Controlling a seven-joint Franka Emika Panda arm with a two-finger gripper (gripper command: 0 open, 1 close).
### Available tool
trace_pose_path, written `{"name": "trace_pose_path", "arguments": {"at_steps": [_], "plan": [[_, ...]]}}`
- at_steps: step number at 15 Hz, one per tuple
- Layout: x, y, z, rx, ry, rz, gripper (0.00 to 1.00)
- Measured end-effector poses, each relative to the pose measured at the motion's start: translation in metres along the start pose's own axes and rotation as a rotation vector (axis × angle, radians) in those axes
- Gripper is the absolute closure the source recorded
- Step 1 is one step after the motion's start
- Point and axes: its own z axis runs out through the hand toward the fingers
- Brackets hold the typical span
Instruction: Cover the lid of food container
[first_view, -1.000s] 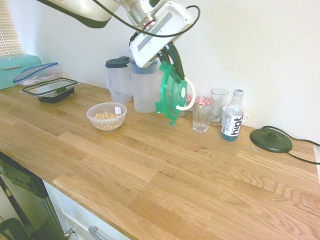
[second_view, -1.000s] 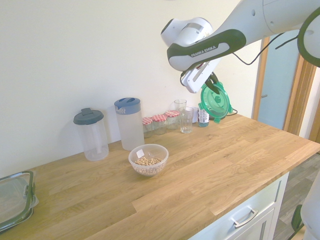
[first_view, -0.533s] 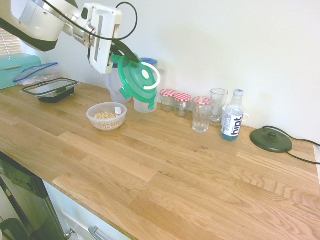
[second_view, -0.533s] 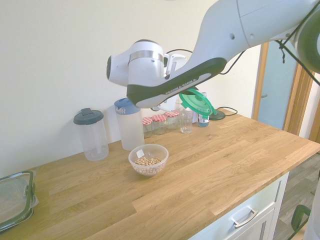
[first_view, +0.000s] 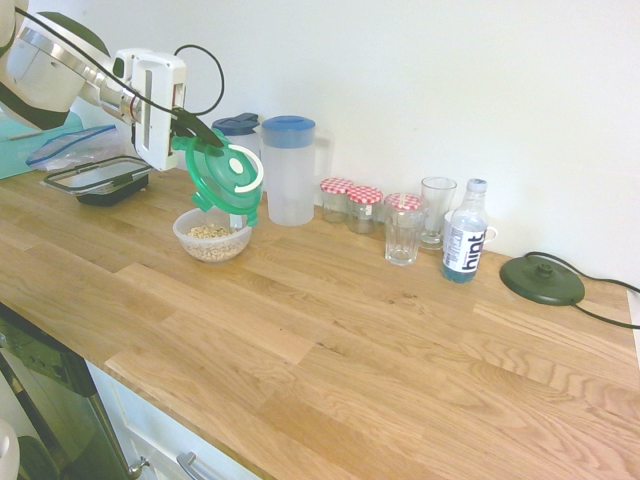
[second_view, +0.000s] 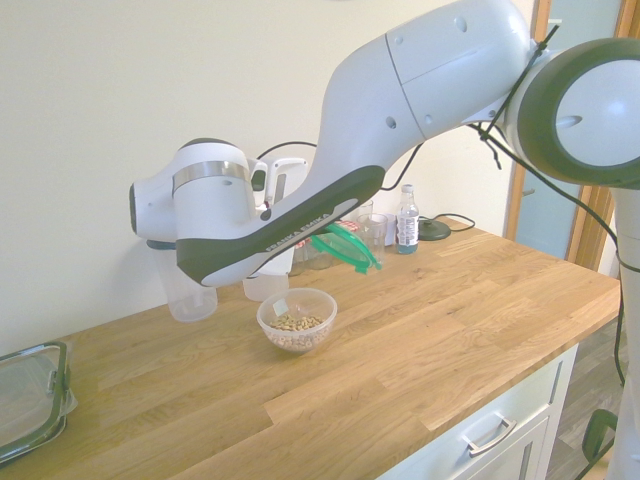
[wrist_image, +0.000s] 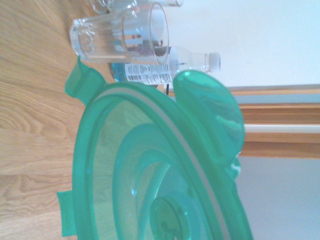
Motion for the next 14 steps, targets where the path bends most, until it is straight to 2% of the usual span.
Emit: {"name": "trace_pose_path", "arguments": {"at_steps": [3,7,14], "plan": [[-0.01,-0.029,-0.011,-0.029,-0.017,0.041,1.0],[-0.023,-0.063,-0.027,-0.066,0.03,0.049,1.0],[-0.032,-0.079,-0.031,-0.103,0.058,0.053,1.0]]}}
